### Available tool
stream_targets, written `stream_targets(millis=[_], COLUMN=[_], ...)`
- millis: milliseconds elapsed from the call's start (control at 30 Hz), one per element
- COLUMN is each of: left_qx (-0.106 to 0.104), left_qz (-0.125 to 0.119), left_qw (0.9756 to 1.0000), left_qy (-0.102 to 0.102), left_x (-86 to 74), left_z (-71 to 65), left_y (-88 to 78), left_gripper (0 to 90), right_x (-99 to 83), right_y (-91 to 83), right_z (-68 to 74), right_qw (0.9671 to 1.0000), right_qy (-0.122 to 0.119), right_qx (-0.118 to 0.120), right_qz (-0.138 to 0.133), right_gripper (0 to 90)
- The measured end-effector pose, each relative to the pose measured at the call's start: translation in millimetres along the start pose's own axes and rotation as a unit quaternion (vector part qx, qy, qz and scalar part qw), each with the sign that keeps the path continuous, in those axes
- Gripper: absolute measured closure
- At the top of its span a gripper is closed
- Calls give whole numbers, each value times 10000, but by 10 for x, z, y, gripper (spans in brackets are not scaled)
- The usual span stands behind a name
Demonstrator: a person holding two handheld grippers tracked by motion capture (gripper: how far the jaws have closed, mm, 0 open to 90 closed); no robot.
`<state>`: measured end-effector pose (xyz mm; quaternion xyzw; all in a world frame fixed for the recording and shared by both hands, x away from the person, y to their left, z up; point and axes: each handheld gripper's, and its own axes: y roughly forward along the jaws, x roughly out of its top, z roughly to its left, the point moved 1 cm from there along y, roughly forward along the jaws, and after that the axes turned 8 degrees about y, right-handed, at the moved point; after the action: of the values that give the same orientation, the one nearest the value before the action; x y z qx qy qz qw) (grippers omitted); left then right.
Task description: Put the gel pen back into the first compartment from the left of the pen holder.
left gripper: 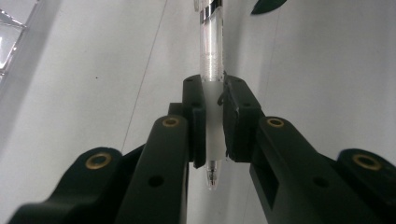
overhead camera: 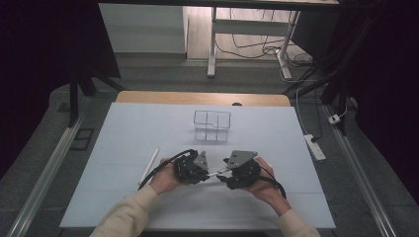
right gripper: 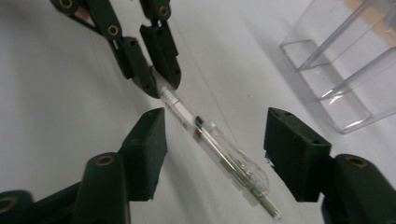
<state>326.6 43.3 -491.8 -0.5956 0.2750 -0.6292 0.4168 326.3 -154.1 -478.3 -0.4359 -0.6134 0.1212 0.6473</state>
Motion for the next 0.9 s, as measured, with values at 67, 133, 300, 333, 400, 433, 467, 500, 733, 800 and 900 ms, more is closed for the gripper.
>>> stream_targets(millis=[67, 133, 300, 333, 400, 433, 467, 500, 733, 800, 900], left_qx=[-5, -27, -108, -126, -157, -173, -189, -216, -309, -347, -385], left_qz=[-15, -23, -7, -7, -8, -11, -6, -21, -105, -151, -241], left_qw=[10000, 10000, 9999, 9999, 9998, 9998, 9998, 9997, 9994, 9992, 9989], left_qy=[3, 11, 76, 85, 79, 80, 95, 86, 105, 111, 102], left_x=[3, 7, 16, 15, 12, 11, 9, 7, 8, 0, -7], left_z=[-5, -12, -30, -31, -28, -26, -23, -23, -21, -14, -8], left_y=[-5, -6, 8, 7, 2, -1, -5, -9, -32, -42, -67], left_gripper=[803, 803, 803, 803, 803, 803, 803, 803, 802, 802, 801], right_x=[-9, -20, -40, -47, -61, -61, -64, -68, -90, -93, -108], right_y=[25, 52, 82, 88, 108, 112, 121, 128, 153, 153, 168], right_z=[12, 23, 44, 49, 64, 66, 73, 83, 110, 120, 138], right_qw=[9998, 9995, 9979, 9972, 9960, 9951, 9946, 9940, 9905, 9889, 9872], right_qy=[-79, -144, -382, -471, -594, -680, -726, -765, -1080, -1189, -1315], right_qx=[-17, -33, -56, -66, -115, -152, -151, -155, -221, -222, -209], right_qz=[179, 282, 523, 574, 651, 705, 726, 768, 822, 859, 879], right_gripper=[420, 435, 506, 513, 518, 522, 527, 535, 639, 656, 683])
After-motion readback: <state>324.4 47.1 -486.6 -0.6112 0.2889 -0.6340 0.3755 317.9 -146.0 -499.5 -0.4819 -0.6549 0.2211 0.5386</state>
